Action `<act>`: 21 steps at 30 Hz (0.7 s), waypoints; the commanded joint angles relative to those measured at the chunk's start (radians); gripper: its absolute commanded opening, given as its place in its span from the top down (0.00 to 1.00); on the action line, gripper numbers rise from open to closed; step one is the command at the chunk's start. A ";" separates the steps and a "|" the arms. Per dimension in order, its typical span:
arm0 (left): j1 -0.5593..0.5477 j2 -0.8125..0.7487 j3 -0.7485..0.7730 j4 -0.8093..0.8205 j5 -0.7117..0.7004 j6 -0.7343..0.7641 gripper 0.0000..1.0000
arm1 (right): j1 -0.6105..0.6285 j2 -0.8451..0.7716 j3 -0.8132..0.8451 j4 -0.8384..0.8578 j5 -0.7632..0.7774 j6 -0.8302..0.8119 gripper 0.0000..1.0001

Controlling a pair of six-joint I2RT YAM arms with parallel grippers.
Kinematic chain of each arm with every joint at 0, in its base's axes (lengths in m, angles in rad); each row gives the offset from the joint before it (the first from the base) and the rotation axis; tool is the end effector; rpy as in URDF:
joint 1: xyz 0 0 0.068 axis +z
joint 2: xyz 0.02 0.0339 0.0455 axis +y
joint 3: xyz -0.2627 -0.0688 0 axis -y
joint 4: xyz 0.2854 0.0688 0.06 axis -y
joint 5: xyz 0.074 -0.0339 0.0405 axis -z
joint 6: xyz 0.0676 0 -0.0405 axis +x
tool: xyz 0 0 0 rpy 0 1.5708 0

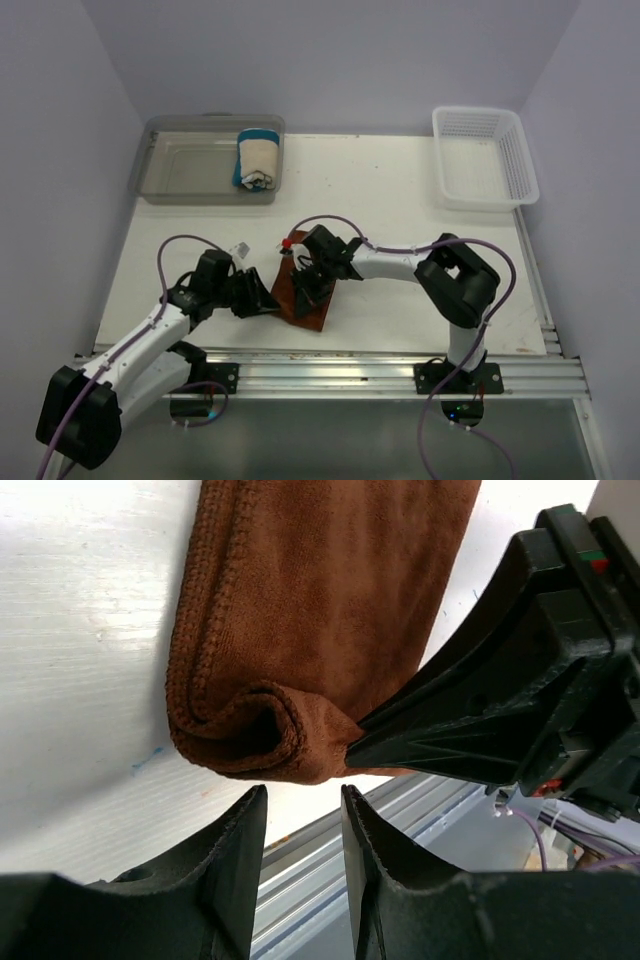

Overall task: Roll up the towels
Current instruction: Roll the towel

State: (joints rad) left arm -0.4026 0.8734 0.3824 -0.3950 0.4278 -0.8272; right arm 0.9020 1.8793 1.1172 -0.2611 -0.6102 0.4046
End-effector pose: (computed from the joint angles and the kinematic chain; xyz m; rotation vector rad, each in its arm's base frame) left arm 0.1886 -0.1108 0.1282 -0.3565 2.6244 -1.0115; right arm 0.2269 0.3496 0.0997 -0.9401 2.6840 1.1920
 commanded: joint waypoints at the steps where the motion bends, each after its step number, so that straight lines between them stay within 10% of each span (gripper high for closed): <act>1: -0.005 0.018 0.000 0.129 0.071 -0.024 0.61 | -0.006 0.020 0.029 -0.030 -0.028 0.010 1.00; 21: -0.005 0.151 0.010 0.166 0.011 -0.010 0.62 | -0.009 0.038 0.055 -0.069 -0.040 -0.018 1.00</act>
State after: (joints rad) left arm -0.4026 1.0142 0.3664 -0.2420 0.4675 -0.8528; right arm 0.9001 1.9121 1.1355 -0.2882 -0.6285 0.4004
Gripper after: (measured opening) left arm 0.386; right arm 0.030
